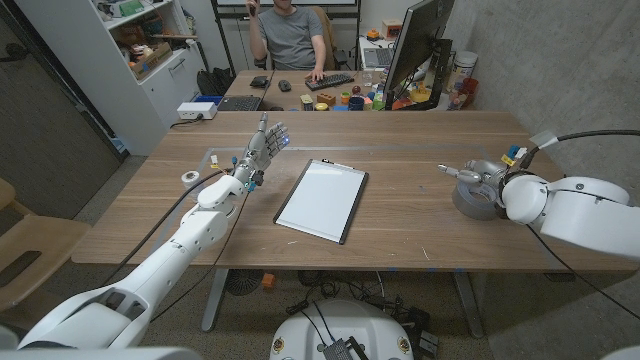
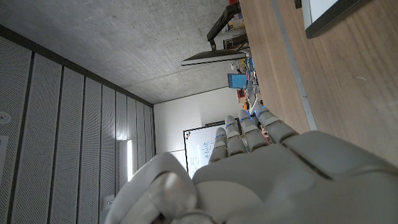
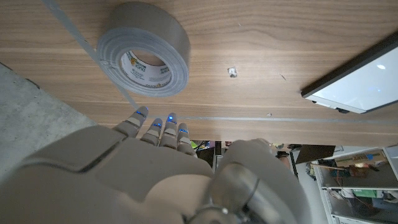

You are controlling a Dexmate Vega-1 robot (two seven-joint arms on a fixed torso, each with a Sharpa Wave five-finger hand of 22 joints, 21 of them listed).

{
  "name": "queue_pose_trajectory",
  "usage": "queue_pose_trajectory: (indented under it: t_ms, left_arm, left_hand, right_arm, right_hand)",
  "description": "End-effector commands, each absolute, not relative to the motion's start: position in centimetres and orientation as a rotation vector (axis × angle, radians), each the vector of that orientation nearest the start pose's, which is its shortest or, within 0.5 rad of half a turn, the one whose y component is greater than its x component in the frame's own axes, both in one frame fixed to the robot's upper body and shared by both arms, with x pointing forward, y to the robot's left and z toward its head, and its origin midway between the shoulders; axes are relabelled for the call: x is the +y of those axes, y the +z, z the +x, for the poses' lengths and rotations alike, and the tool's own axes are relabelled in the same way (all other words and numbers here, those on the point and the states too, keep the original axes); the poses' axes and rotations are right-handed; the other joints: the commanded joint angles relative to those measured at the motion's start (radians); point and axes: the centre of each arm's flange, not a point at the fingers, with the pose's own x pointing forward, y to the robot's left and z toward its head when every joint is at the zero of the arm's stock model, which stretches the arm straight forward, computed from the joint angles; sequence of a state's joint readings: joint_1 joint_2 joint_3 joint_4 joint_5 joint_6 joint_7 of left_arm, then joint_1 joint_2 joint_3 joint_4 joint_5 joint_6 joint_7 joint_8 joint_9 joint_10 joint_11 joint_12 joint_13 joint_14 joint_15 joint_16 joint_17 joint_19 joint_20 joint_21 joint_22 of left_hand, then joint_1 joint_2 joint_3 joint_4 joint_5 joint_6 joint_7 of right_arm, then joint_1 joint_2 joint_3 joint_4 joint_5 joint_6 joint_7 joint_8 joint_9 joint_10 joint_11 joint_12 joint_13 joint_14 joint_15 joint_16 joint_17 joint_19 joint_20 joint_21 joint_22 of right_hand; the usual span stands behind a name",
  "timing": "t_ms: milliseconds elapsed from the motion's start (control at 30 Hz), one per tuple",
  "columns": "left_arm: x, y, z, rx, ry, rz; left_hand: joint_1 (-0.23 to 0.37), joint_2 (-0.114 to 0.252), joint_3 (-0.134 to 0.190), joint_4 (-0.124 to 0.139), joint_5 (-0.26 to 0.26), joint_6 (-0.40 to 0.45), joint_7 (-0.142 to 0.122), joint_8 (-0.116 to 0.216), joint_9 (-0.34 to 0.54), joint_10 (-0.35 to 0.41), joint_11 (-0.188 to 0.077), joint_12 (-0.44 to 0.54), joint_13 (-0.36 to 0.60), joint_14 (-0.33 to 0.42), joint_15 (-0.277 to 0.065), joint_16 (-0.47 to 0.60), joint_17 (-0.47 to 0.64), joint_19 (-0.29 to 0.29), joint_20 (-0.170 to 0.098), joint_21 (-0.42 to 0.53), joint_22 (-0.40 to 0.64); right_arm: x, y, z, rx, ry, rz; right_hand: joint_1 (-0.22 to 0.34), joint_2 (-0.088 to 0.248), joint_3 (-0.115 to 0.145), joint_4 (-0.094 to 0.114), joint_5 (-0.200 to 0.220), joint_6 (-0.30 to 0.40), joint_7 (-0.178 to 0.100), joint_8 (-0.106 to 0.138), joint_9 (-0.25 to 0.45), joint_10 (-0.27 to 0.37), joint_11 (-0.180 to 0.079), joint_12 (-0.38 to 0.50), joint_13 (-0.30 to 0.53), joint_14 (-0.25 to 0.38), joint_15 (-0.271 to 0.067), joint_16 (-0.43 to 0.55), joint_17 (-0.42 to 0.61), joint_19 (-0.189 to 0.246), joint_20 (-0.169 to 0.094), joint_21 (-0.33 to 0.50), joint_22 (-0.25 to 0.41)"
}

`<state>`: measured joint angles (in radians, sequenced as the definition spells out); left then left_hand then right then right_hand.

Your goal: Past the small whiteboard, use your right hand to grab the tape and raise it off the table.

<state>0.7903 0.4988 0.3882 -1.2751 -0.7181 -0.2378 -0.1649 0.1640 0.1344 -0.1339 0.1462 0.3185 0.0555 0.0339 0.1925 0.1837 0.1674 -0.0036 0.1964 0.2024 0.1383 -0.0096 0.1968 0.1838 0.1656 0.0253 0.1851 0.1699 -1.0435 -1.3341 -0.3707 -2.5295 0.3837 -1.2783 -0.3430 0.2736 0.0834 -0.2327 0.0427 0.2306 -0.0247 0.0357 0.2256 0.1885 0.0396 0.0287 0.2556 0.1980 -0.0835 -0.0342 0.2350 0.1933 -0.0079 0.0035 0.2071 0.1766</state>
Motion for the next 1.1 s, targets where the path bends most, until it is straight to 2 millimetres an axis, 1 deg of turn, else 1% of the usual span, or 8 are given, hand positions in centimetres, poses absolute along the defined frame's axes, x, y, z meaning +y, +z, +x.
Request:
queue_pose_trajectory:
  t_ms: [33,200,467,567,733,1000,1067,1100]
  left_arm:
    - [27.4,-1.6,65.7,-0.566,-0.353,-0.052]
    - [27.3,-1.7,65.5,-0.566,-0.364,-0.045]
    - [27.1,-1.9,65.2,-0.565,-0.367,-0.045]
    - [27.2,-2.0,65.1,-0.566,-0.364,-0.048]
    - [27.4,-2.1,65.1,-0.565,-0.355,-0.052]
    - [27.5,-2.3,65.1,-0.561,-0.349,-0.055]
    - [27.4,-2.3,65.1,-0.561,-0.350,-0.057]
    - [27.4,-2.3,65.1,-0.562,-0.350,-0.058]
  left_hand:
    - [0.004,0.015,0.003,0.005,0.005,0.010,-0.002,0.006,0.004,0.008,0.005,0.006,0.002,0.009,0.003,0.005,0.005,0.004,-0.002,0.006,0.003]
    - [0.005,0.013,0.004,0.004,0.004,0.010,-0.001,0.006,0.004,0.008,0.003,0.005,0.002,0.007,0.003,0.005,0.005,0.004,-0.001,0.006,0.003]
    - [0.006,0.011,0.004,0.003,0.004,0.009,-0.002,0.006,0.003,0.007,0.003,0.005,0.002,0.008,0.003,0.004,0.004,0.004,-0.001,0.006,0.003]
    - [0.007,0.010,0.004,0.002,0.004,0.009,-0.001,0.006,0.003,0.007,0.002,0.005,0.002,0.008,0.002,0.005,0.004,0.004,-0.001,0.006,0.003]
    - [0.008,0.009,0.004,0.001,0.004,0.009,-0.002,0.006,0.003,0.007,0.004,0.005,0.002,0.007,0.002,0.004,0.004,0.004,-0.001,0.006,0.003]
    - [0.008,0.008,0.005,0.000,0.004,0.009,-0.001,0.006,0.003,0.008,0.002,0.005,0.002,0.008,0.003,0.004,0.004,0.004,-0.001,0.006,0.003]
    - [0.009,0.008,0.005,0.000,0.003,0.010,-0.001,0.006,0.003,0.009,0.003,0.006,0.002,0.008,0.003,0.004,0.004,0.004,-0.001,0.006,0.003]
    - [0.009,0.008,0.005,0.000,0.003,0.009,-0.002,0.006,0.003,0.009,0.003,0.006,0.002,0.008,0.003,0.004,0.004,0.004,-0.001,0.006,0.003]
  right_arm:
    - [-33.0,-4.1,44.2,0.216,-0.264,-1.332]
    - [-33.4,-5.1,45.2,0.262,-0.250,-1.360]
    - [-33.6,-5.7,47.3,0.331,-0.194,-1.428]
    - [-33.9,-5.7,48.1,0.358,-0.182,-1.444]
    - [-34.4,-5.9,49.1,0.403,-0.172,-1.477]
    - [-34.7,-6.2,50.3,0.459,-0.160,-1.529]
    - [-34.4,-6.4,50.6,0.474,-0.158,-1.557]
    - [-34.3,-6.5,50.8,0.480,-0.162,-1.571]
  right_hand:
    - [0.020,0.004,0.001,-0.010,0.005,0.005,0.001,0.005,0.002,0.005,-0.002,0.003,0.002,-0.005,-0.004,-0.005,0.003,0.003,0.000,0.003,0.002]
    - [0.043,0.003,0.008,-0.023,0.005,0.011,-0.003,0.006,0.002,0.008,-0.010,0.004,0.004,0.003,-0.009,-0.005,0.003,0.012,-0.004,0.004,0.002]
    - [0.071,-0.002,0.013,-0.040,0.007,0.014,-0.010,0.007,0.003,0.009,-0.017,0.003,0.005,0.008,-0.015,-0.006,0.003,0.020,-0.006,0.004,0.002]
    - [0.089,-0.007,0.016,-0.051,0.009,0.013,-0.012,0.007,0.004,0.007,-0.023,0.001,0.006,0.010,-0.015,-0.007,0.003,0.026,-0.007,0.004,0.002]
    - [0.116,-0.013,0.021,-0.067,0.014,0.014,-0.016,0.008,0.004,0.008,-0.025,0.000,0.007,0.015,-0.022,-0.007,0.003,0.037,-0.008,0.006,0.002]
    - [0.184,-0.008,0.042,-0.104,0.025,0.023,-0.023,0.011,0.007,0.013,-0.037,-0.002,0.009,0.041,-0.030,-0.001,0.004,0.056,-0.008,0.007,0.003]
    - [0.224,0.000,0.057,-0.123,0.031,0.026,-0.026,0.013,0.009,0.019,-0.043,-0.001,0.011,0.061,-0.035,0.006,0.005,0.074,-0.009,0.010,0.004]
    - [0.271,0.013,0.075,-0.145,0.038,0.032,-0.034,0.015,0.011,0.035,-0.050,0.003,0.013,0.082,-0.040,0.012,0.007,0.095,-0.012,0.014,0.006]
